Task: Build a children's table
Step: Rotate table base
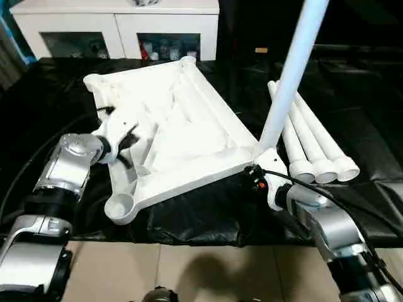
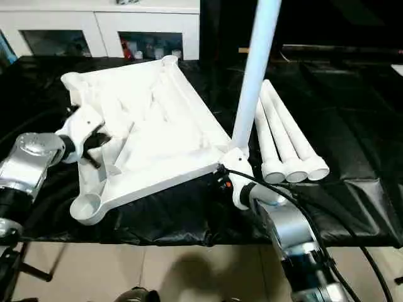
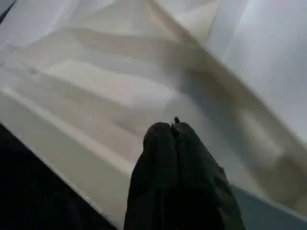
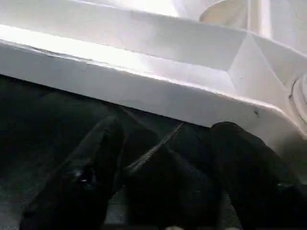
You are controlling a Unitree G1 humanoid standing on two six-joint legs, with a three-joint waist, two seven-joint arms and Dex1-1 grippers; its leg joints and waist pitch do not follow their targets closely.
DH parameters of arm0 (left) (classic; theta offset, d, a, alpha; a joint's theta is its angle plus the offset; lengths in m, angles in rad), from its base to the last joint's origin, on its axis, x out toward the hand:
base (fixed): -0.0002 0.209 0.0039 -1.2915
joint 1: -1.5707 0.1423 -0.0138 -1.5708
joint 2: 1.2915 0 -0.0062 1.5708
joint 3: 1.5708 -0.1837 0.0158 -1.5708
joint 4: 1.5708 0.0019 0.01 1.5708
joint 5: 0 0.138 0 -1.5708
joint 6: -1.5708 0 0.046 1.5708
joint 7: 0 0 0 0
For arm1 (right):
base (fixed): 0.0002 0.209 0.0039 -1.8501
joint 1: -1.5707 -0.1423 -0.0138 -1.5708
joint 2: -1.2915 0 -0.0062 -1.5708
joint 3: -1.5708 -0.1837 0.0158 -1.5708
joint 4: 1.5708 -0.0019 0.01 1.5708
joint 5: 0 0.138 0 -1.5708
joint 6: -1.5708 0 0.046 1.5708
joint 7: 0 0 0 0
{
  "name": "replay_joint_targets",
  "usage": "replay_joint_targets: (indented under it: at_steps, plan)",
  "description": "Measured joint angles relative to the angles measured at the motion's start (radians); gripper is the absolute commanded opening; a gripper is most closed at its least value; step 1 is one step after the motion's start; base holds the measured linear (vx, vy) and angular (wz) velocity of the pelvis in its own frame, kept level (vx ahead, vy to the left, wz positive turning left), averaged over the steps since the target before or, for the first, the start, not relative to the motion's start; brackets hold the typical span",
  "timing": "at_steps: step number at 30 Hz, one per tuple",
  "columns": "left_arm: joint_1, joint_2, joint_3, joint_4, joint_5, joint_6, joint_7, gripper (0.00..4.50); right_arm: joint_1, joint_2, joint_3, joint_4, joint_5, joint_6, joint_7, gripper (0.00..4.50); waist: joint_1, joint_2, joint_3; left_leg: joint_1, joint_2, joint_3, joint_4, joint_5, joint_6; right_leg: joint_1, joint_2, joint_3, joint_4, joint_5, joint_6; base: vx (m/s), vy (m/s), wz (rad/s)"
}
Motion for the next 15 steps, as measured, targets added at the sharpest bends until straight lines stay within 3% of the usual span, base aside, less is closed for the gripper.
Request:
replay_joint_targets:
  at_steps: [8, 9, 15]
  plan:
    - [0.005, 0.016, -0.017, 0.001, 0.05, 0.04, 0.046, 0.0, -0.035, 0.015, 0.0, 0.065, -0.008, -0.02, -0.02, 2.36, -0.003, -0.003, -0.001, 0.0, 0.0, 0.0, 0.002, 0.0, 0.0, 0.0, 0.0, 0.0, 0.003, 0.0, 0.0, 0.0, 0.0, 0.0]
    - [0.005, 0.022, -0.022, 0.001, 0.052, 0.046, 0.045, 0.0, -0.041, 0.018, 0.0, 0.083, -0.014, -0.033, -0.02, 2.11, -0.004, -0.005, -0.001, 0.0, 0.0, 0.0, 0.002, 0.001, -0.001, 0.0, 0.0, 0.0, 0.003, 0.0, 0.0, 0.0, 0.0, 0.0]
    - [0.018, 0.043, -0.075, -0.006, 0.074, 0.057, 0.003, 0.0, -0.076, 0.032, -0.001, 0.158, -0.02, -0.078, -0.032, 1.67, -0.011, -0.008, -0.001, 0.001, 0.0, -0.001, 0.003, 0.001, -0.001, 0.0, 0.0, 0.0, 0.004, 0.001, 0.0, 0.0, 0.0, 0.0]
